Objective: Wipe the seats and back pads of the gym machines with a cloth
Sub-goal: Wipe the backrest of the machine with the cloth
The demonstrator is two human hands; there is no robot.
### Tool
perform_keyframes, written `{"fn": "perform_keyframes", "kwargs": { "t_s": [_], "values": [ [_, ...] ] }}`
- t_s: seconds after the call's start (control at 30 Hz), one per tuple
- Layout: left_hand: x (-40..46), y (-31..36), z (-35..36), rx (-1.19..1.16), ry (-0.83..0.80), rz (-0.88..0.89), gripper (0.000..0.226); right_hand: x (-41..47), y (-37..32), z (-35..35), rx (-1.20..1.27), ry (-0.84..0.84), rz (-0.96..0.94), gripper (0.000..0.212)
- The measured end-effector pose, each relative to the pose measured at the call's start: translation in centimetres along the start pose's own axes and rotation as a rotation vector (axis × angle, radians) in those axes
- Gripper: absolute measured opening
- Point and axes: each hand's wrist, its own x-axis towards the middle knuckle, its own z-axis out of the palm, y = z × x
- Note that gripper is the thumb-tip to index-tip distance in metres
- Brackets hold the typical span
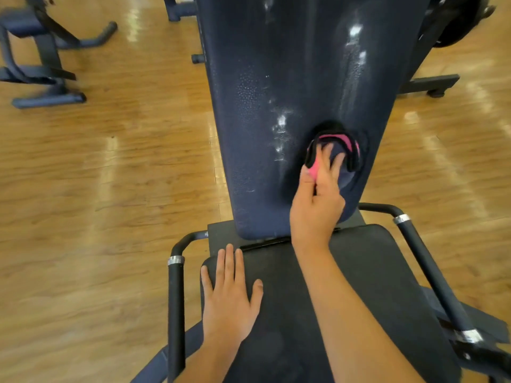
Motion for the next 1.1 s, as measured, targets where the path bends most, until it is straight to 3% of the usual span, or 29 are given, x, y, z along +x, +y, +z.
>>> {"fn": "perform_keyframes", "kwargs": {
  "t_s": [0.17,0.27,0.43,0.63,0.8,0.9,1.0,1.1],
  "values": [
    [-0.2,0.2,0.2,0.011,0.015,0.008,0.076,-2.8,0.4,-0.3,-0.211,-0.252,-0.118,0.043],
    [-0.1,0.2,0.2,0.028,0.035,0.000,0.076,-3.0,0.5,-0.5,-0.344,-0.304,-0.185,0.048],
    [0.2,0.5,-0.4,0.028,0.060,0.009,0.076,-1.7,1.0,0.4,-0.424,-0.138,-0.188,0.049],
    [0.4,0.6,-0.2,0.006,0.056,0.020,0.073,-2.6,2.4,2.5,-0.326,0.126,-0.124,0.042],
    [0.4,0.4,0.0,0.014,0.050,0.025,0.086,-6.3,2.2,2.0,-0.315,0.002,-0.178,0.052],
    [0.5,0.4,0.0,0.021,0.048,0.003,0.084,-5.3,0.1,0.4,-0.093,0.060,0.025,0.041],
    [0.4,0.5,0.3,0.026,0.082,0.027,0.073,-2.7,-0.9,-1.9,0.007,0.249,0.268,0.037],
    [0.4,0.4,0.4,0.027,0.083,0.034,0.075,-0.2,0.4,-3.1,-0.044,0.383,0.252,0.040]
  ]
}}
